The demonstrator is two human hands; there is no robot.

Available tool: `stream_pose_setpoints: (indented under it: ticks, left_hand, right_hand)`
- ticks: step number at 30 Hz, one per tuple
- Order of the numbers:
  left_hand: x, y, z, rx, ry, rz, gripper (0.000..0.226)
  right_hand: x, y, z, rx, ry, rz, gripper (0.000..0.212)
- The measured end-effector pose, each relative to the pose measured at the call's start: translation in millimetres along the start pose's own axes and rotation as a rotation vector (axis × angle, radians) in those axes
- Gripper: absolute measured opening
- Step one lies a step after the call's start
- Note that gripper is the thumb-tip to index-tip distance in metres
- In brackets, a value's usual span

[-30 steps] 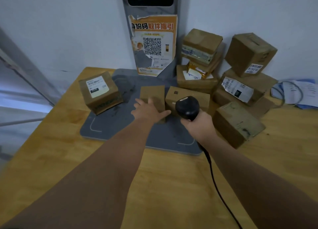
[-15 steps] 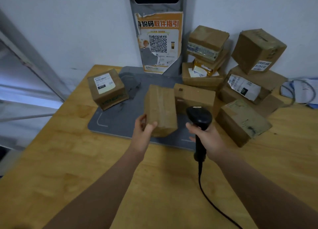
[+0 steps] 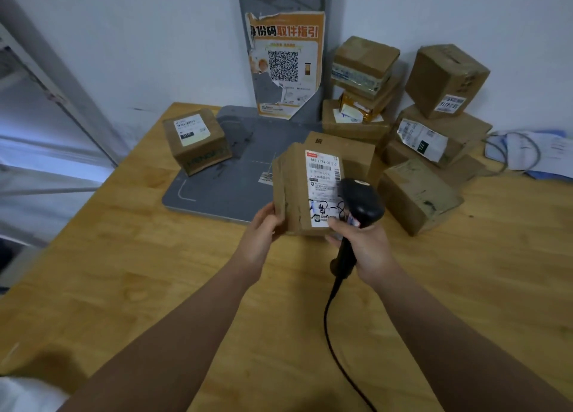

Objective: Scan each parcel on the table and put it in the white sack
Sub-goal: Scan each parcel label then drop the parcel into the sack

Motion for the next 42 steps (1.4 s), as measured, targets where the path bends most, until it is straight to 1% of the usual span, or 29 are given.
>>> stream_pose_setpoints:
  ticks: [2,3,5,6,8,9,11,13,14,16,18,19,22,25,27,29,32,35,39,42]
  left_hand:
    - [-5.0,3.3,6.8,0.041,-0.099,-0.096,0.048]
    - [-5.1,3.6,7.7,0.07,-0.144,-0.115,0.047]
    - [0.7,1.4,5.8,0.121,-0.173,-0.098,0.043]
    - [5.6,0.1,3.4,0.136,-0.16,-0.083,0.045]
    - [14.8,-1.8,-3.7,0.149,-0.142,-0.056,0.05]
    - [18.9,-1.8,-7.3,0.151,-0.143,-0.048,0.047]
    - [24.2,0.7,-12.3,0.146,-0.13,-0.03,0.038]
    - [28.0,3.5,-16.9,0.15,-0.079,0.001,0.041]
    - [29.4,5.2,-18.7,0.152,-0.061,0.014,0.044]
    - [30.8,7.5,-22.7,0.15,-0.055,0.025,0.048]
    - [31.3,9.8,-26.0,0.153,-0.079,0.031,0.051]
    - [32.0,10.6,-27.7,0.16,-0.085,0.035,0.056]
    - [35.2,8.2,-33.8,0.188,-0.082,0.049,0.082]
    - [35.7,6.4,-37.2,0.185,-0.089,0.048,0.091]
    - [35.2,4.9,-38.4,0.178,-0.087,0.049,0.092]
    - [35.1,3.7,-38.6,0.173,-0.074,0.051,0.091]
    - [36.8,2.3,-39.0,0.162,-0.084,0.047,0.096]
    - [39.7,2.7,-38.5,0.166,-0.095,0.052,0.101]
    - [41.8,2.7,-38.0,0.163,-0.093,0.08,0.093]
    - [44.6,1.4,-40.3,0.167,-0.108,0.104,0.092]
  right_hand:
    - [-4.8,3.8,-3.4,0.086,0.181,0.012,0.023]
    - [-7.8,6.0,-6.0,0.129,0.257,0.007,0.026]
    - [-11.9,9.2,-8.3,0.167,0.351,-0.028,0.034]
    - [-12.1,9.3,-7.8,0.185,0.393,-0.035,0.037]
    - [-9.9,11.4,-9.4,0.245,0.535,0.017,0.04]
    - [-9.6,13.7,-10.9,0.251,0.589,0.036,0.039]
    - [-11.4,20.8,-13.0,0.188,0.539,-0.008,0.031]
    - [-16.9,31.3,-14.2,0.117,0.418,-0.074,0.016]
    - [-18.4,35.2,-13.4,0.109,0.388,-0.081,0.013]
    - [-20.4,42.3,-12.6,0.115,0.355,-0.067,0.014]
    - [-22.4,47.9,-11.7,0.108,0.38,-0.063,0.017]
    - [-23.1,50.3,-11.2,0.093,0.404,-0.072,0.017]
    - [-25.6,56.2,-11.4,0.072,0.434,-0.111,0.017]
    - [-29.1,59.0,-12.8,0.141,0.505,-0.093,0.028]
    - [-30.3,60.2,-14.0,0.169,0.626,-0.054,0.026]
    - [-30.3,60.0,-14.0,0.182,0.665,-0.032,0.026]
    - [-27.8,58.6,-15.3,0.183,0.631,0.013,0.026]
    - [-28.0,57.4,-16.2,0.147,0.615,0.01,0.025]
    - [-26.4,55.4,-14.3,0.102,0.573,0.004,0.029]
    - [-27.4,57.0,-14.7,0.095,0.554,-0.014,0.025]
Point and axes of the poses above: each hand's wrist, its own y-axis away from the middle knuckle, its own x-axis out of the back of the hand, z = x × y, the point moved 4 cm from there along -y, towards the middle knuckle, and after that the axes turned 2 degrees about x, right-handed, at the moved point
